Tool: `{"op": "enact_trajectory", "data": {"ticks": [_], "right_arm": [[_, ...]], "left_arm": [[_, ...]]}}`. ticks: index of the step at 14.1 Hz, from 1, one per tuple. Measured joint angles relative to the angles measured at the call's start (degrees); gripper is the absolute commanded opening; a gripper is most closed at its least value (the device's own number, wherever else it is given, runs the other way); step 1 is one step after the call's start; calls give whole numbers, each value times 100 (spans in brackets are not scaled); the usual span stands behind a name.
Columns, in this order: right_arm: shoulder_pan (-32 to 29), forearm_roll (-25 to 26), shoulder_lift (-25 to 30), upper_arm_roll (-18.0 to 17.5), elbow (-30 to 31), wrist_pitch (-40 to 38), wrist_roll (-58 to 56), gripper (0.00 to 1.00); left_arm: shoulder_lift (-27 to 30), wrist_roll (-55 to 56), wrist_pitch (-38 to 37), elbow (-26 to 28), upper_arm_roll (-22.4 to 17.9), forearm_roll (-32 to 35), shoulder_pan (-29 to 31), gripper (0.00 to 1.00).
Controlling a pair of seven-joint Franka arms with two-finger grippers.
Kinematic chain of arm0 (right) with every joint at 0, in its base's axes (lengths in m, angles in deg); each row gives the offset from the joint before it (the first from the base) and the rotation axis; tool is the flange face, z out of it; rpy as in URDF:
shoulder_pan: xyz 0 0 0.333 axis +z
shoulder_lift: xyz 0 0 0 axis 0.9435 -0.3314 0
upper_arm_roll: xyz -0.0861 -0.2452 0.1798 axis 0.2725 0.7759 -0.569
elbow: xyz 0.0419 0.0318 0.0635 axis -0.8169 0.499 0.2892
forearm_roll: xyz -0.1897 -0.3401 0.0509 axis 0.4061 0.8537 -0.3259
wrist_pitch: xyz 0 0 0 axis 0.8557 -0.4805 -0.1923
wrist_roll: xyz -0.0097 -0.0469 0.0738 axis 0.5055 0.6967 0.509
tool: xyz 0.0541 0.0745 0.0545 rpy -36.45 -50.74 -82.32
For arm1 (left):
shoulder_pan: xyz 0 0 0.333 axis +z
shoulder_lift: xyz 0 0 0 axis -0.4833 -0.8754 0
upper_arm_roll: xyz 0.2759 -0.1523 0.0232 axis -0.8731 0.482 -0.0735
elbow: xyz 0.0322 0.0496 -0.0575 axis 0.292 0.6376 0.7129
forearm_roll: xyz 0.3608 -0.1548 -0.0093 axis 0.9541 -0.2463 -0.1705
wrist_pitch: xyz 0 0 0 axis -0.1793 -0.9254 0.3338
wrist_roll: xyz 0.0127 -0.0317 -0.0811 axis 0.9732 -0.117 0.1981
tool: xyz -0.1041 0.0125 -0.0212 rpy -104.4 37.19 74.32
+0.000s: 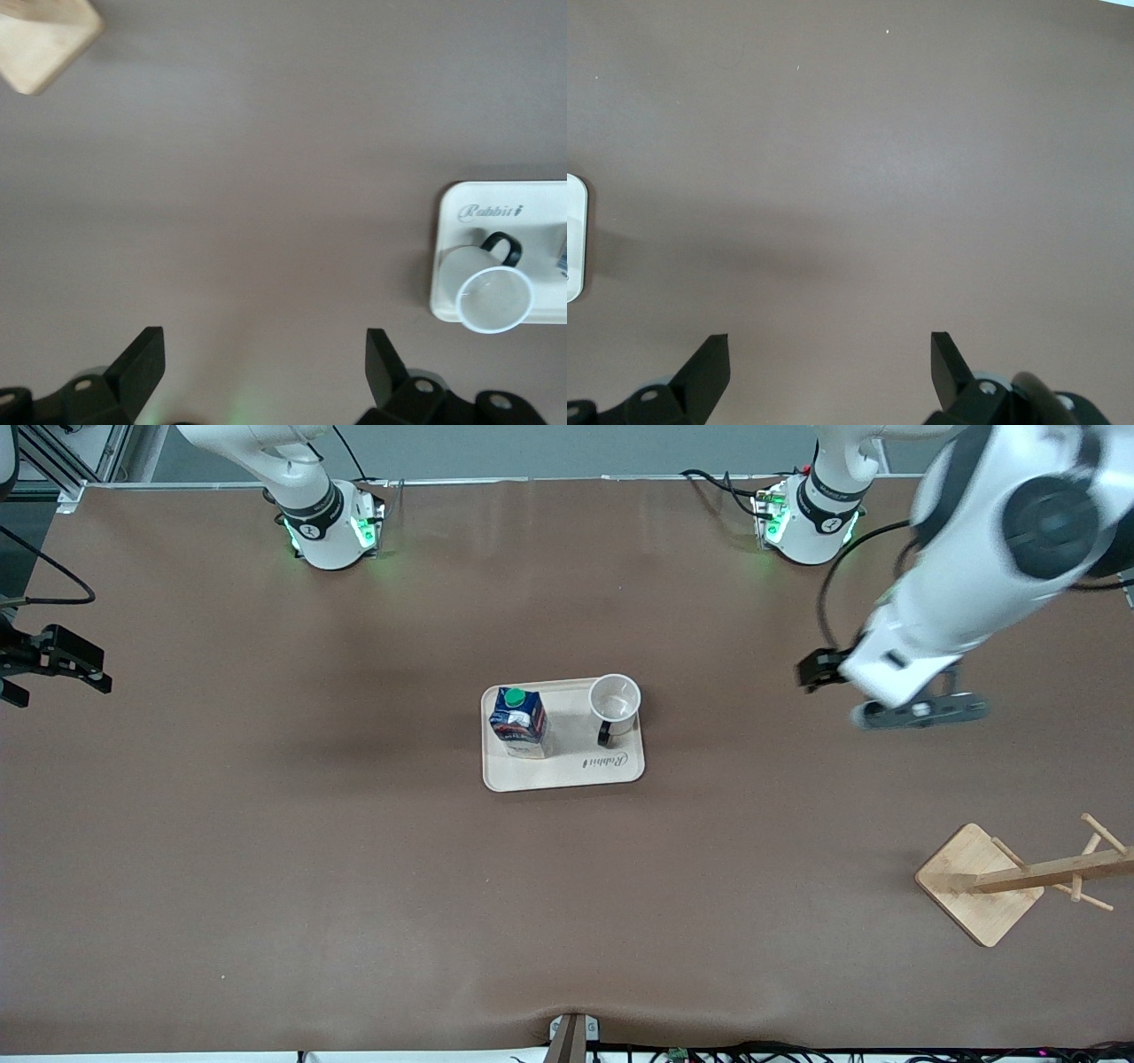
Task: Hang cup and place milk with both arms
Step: 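Lower the left gripper over the white mug's rim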
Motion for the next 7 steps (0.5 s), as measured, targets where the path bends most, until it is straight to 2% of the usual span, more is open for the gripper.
{"op": "enact_trajectory", "data": {"ticks": [4, 7], "right_arm": [[-2, 0, -39, 1, -3, 2, 0, 100], [-2, 0, -71, -1, -7, 5, 0, 100]], "left_arm": [[-438, 807, 1271, 778, 43, 210, -928, 100], [-480, 901, 2415, 1562, 187, 217, -1036, 100]]}}
